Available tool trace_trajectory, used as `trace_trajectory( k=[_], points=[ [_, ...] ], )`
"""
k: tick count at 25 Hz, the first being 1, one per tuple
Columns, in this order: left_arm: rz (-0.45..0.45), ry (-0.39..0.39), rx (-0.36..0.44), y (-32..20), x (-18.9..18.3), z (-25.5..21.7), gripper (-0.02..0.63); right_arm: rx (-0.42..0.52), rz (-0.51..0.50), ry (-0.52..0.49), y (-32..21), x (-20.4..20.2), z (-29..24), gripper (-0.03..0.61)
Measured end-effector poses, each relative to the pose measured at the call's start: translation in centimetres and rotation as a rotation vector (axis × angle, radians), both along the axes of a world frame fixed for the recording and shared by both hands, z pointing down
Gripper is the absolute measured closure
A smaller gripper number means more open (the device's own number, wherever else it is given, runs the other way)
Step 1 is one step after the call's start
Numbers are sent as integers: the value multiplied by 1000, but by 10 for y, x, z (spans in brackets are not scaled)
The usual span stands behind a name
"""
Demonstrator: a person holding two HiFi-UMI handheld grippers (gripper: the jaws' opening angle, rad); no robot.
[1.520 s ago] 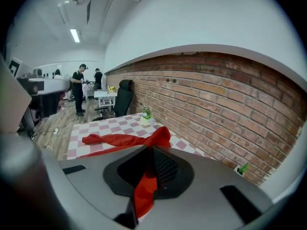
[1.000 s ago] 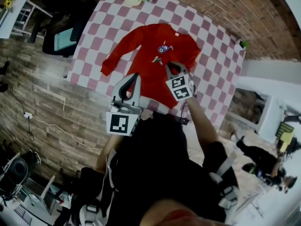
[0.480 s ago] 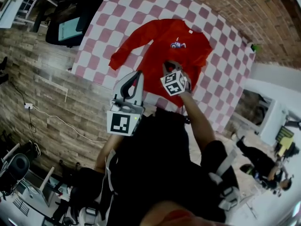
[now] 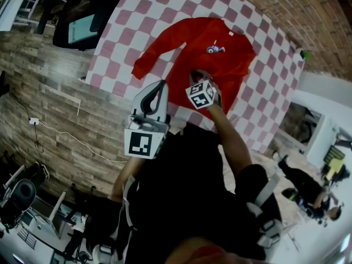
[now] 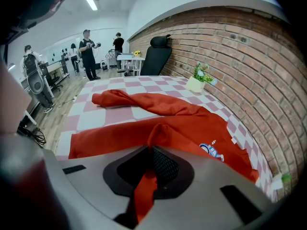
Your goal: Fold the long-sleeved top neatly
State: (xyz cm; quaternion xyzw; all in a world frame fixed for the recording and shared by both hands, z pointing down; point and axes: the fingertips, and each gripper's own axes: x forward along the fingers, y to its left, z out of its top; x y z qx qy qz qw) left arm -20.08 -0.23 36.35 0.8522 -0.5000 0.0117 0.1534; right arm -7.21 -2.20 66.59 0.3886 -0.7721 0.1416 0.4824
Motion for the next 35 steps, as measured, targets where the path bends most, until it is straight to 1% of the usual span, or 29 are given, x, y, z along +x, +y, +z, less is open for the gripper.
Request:
trace_trajectory(
  k=[11, 20, 28, 32, 35],
  points=[
    [-2, 7, -18, 0, -22, 13, 609, -33, -10, 1, 7, -28, 21, 552],
    [21, 23, -26, 4, -33, 19, 609, -63, 37, -15, 14, -38, 29, 551],
    [54, 33, -34, 3, -43, 22, 609, -70, 71, -45, 19, -43, 12, 551],
    [85, 38, -40, 2, -44, 23, 609, -64, 119, -106, 21, -50, -9, 551],
    [104, 37, -38, 3, -44, 20, 609, -21, 183, -182, 18, -53, -33, 551]
  ],
)
